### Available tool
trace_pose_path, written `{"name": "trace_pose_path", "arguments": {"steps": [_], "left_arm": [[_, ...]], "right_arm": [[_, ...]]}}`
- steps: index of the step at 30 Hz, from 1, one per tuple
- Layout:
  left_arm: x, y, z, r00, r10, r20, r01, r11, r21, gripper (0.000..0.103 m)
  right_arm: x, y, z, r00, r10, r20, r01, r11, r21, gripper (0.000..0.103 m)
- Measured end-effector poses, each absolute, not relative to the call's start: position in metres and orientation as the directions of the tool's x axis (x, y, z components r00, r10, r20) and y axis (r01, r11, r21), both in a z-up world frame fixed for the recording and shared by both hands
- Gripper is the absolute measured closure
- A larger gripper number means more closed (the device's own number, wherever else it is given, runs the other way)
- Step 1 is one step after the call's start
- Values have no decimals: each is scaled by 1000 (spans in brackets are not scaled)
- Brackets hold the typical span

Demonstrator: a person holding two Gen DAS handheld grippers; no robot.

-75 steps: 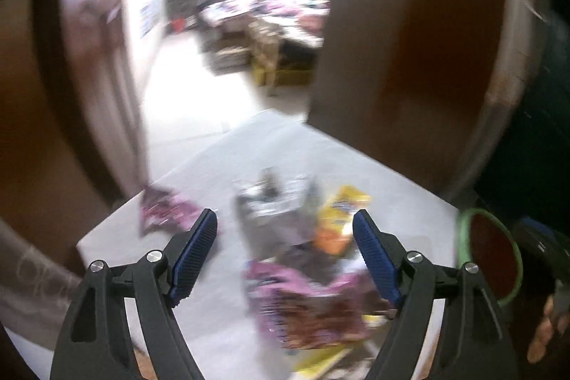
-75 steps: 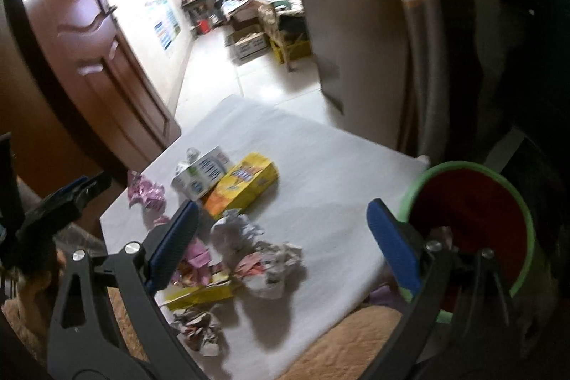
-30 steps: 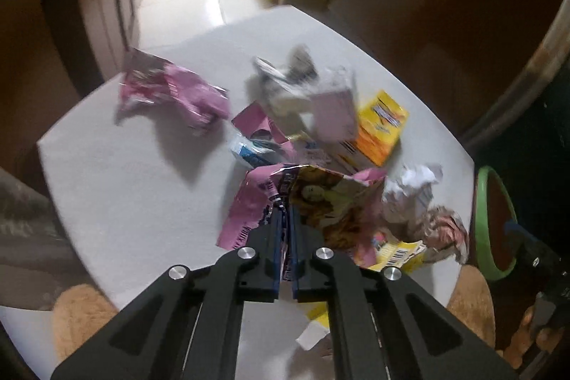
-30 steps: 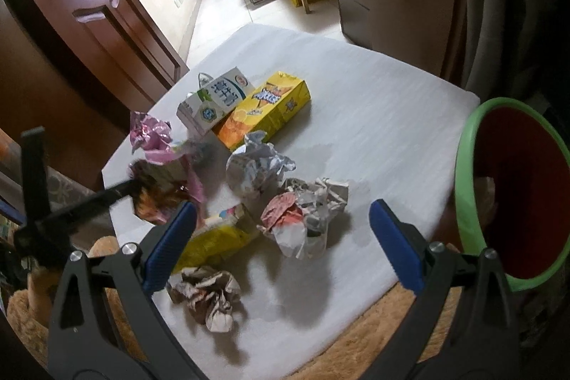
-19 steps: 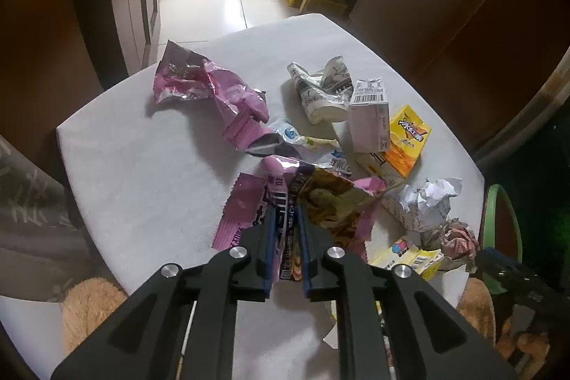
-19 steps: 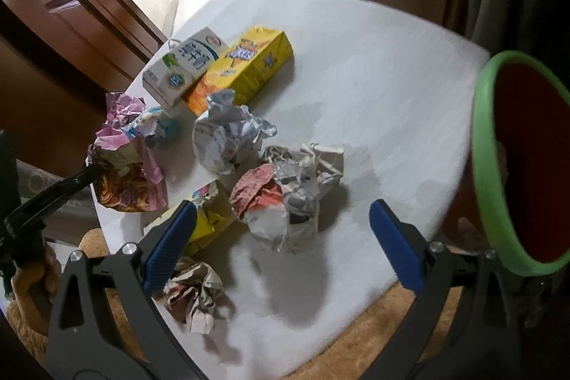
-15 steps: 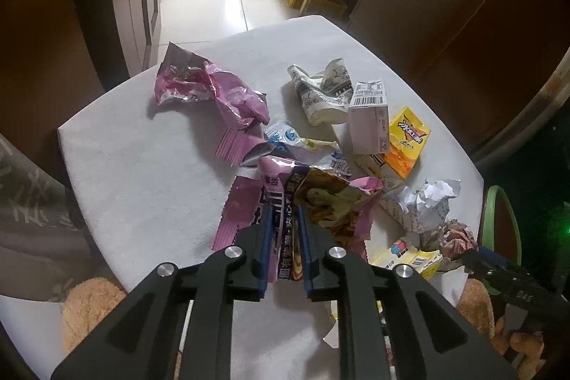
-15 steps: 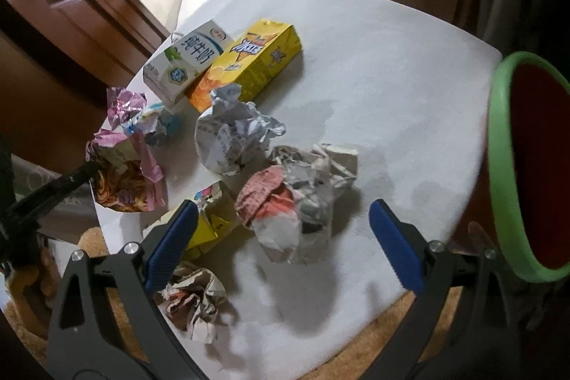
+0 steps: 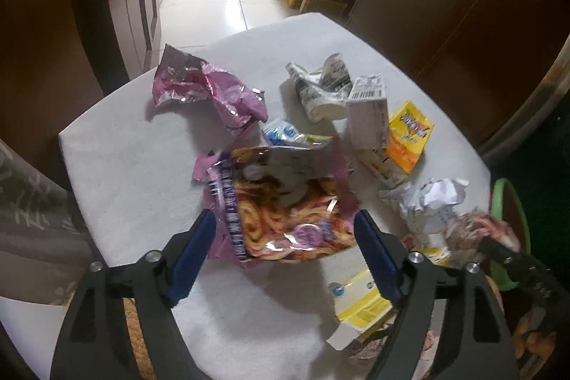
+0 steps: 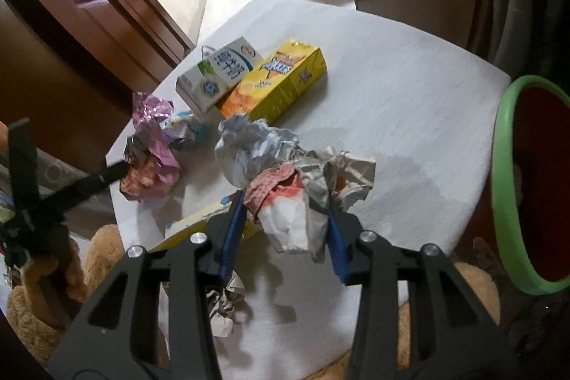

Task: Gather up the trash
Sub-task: 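Grasp the pink snack wrapper with the left tool while the right tool reaches for crumpled paper, then carry the snack bag in the left tool to the green bin while the right tool carries crumpled paper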

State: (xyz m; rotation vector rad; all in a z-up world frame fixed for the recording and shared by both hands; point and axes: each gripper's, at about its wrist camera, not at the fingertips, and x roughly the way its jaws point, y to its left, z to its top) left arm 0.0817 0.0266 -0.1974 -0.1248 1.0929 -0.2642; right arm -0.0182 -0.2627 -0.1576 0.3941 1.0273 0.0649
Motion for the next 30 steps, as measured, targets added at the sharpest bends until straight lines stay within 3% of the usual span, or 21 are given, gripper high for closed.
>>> {"name": "trace_pose_path", "arguments": {"steps": [4, 15, 19, 26, 27, 29, 30], "left_arm": [[86, 18, -205, 422, -245, -873, 153, 968, -198, 27], [108, -10, -222, 412, -135, -901, 175, 982, -67, 10], [110, -9, -225, 414, -149, -898, 176, 981, -81, 12], [106, 14, -224, 397, -245, -884, 140, 969, -205, 30], [104, 17, -221, 409, -240, -881, 134, 970, -202, 52], [102, 23, -216, 430, -234, -872, 135, 972, -195, 63], [101, 26, -213, 424, -252, -870, 134, 967, -215, 74]], "right_arm": [[-19, -264, -157, 526, 238, -817, 134, 925, 356, 62], [-19, -260, -160, 514, 245, -822, 134, 923, 359, 62], [-19, -259, -161, 513, 245, -822, 135, 923, 359, 62], [-20, -259, -162, 517, 254, -817, 130, 920, 369, 62], [-21, -259, -162, 519, 255, -816, 130, 920, 370, 62], [-22, -260, -161, 523, 256, -813, 131, 919, 373, 62], [-22, -261, -160, 525, 257, -812, 131, 918, 375, 62]]}}
